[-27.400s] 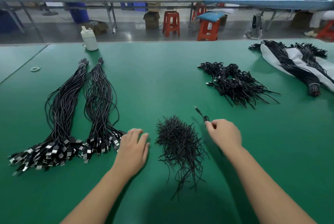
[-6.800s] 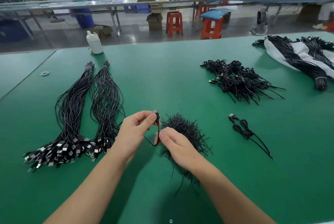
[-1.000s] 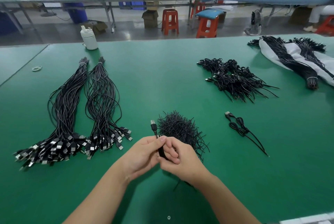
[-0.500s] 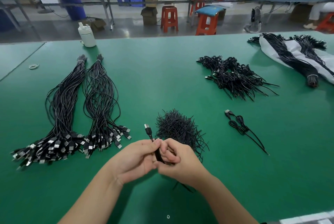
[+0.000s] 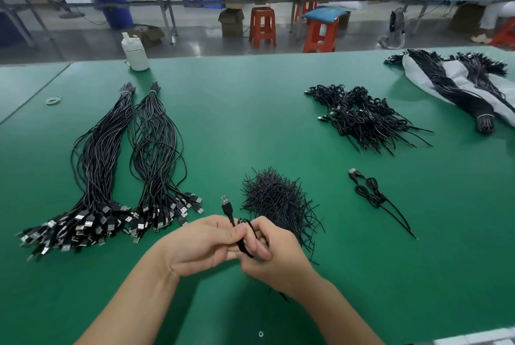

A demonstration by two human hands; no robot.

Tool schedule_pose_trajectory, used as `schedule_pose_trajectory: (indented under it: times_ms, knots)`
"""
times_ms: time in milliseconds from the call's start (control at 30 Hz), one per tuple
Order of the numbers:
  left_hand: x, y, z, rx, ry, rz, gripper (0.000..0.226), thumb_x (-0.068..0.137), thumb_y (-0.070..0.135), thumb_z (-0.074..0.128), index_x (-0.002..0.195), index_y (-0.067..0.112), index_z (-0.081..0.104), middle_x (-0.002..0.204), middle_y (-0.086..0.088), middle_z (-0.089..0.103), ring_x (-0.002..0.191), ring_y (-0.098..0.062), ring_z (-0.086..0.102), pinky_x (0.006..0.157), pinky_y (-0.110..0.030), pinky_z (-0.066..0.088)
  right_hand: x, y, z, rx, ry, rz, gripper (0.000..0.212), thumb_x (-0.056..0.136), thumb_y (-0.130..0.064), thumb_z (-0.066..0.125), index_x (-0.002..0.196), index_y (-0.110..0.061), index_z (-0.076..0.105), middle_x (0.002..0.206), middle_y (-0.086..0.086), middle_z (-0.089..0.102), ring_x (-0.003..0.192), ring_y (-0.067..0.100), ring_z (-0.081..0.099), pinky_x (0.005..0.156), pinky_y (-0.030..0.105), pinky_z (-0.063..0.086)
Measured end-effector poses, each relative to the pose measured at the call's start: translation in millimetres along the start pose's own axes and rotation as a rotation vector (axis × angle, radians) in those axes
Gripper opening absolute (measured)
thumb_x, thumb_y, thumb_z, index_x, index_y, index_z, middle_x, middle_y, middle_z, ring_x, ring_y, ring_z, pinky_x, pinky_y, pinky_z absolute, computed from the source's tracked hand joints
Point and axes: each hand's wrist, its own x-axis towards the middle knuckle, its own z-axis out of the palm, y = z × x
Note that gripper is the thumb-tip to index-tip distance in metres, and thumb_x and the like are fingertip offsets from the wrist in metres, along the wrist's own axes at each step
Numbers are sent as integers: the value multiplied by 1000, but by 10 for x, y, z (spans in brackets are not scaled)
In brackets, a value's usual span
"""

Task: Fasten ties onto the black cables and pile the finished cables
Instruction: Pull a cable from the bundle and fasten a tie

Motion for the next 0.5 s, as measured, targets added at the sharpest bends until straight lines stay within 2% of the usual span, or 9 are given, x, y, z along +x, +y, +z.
schedule_pose_trajectory:
  times_ms: [67, 100, 200, 233, 300, 367, 400, 467, 500]
  knots:
    - [12, -36, 0, 129, 115, 5, 34, 96, 21, 56, 92, -11, 67, 117, -27, 67, 118, -35, 60, 107, -42, 39, -2, 20, -46, -86, 18, -10, 22, 74, -37, 67, 90, -35, 52, 75, -10, 59, 62, 7, 49, 61, 26, 48]
    - [16, -60, 17, 215, 196, 16, 33, 96, 22, 56, 92, -8, 69, 115, -21, 69, 113, -30, 61, 101, -38, 40, -5, 27, -64, -134, 23, -34, 21, 76, -37, 64, 93, -33, 53, 78, -9, 59, 66, 8, 51, 63, 27, 48]
    - [39, -123, 86, 473, 448, 29, 32, 100, 26, 53, 80, 16, 77, 95, 2, 75, 88, -3, 61, 79, -22, 38, 1, 36, -51, -320, 64, -131, 17, 88, -38, 54, 103, -30, 53, 80, -13, 53, 71, 10, 50, 60, 22, 35]
    - [53, -142, 92, 565, 544, 23, 33, 102, 28, 52, 80, 20, 76, 87, 7, 75, 81, 1, 60, 73, -17, 37, 10, 29, -30, -373, 66, -136, 17, 93, -38, 51, 108, -29, 52, 84, -14, 51, 71, 11, 50, 60, 23, 31]
    - [109, -175, 88, 721, 694, 7, 36, 102, 32, 51, 81, 18, 76, 64, 7, 65, 62, -5, 53, 62, -24, 39, 31, 13, 24, -480, 0, -101, 22, 103, -37, 41, 117, -22, 47, 97, -7, 52, 76, 22, 56, 61, 30, 28]
    - [184, -191, 94, 872, 798, -21, 45, 101, 36, 51, 74, 6, 71, 56, -2, 57, 53, -13, 46, 59, -34, 41, 50, -6, 65, -540, -83, -46, 26, 107, -34, 32, 122, -17, 44, 106, 3, 54, 81, 33, 59, 61, 37, 30]
    - [213, -192, 107, 918, 843, -22, 50, 100, 39, 51, 69, 4, 68, 55, -7, 60, 50, -14, 47, 58, -34, 42, 60, -24, 75, -524, -93, -27, 26, 107, -33, 31, 121, -15, 44, 105, 6, 55, 82, 35, 59, 62, 40, 33]
    - [250, -199, 141, 864, 901, 34, 52, 97, 40, 55, 62, 4, 66, 54, -7, 65, 47, -12, 55, 59, -27, 45, 76, -78, 72, -464, -92, 2, 22, 108, -30, 30, 116, -15, 44, 102, 7, 56, 82, 35, 58, 68, 45, 39]
    - [266, -204, 144, 733, 910, 85, 49, 96, 38, 58, 62, 4, 68, 54, -7, 65, 47, -12, 58, 58, -25, 48, 84, -106, 60, -440, -90, 18, 20, 107, -30, 31, 112, -16, 44, 101, 6, 57, 81, 34, 58, 69, 46, 40]
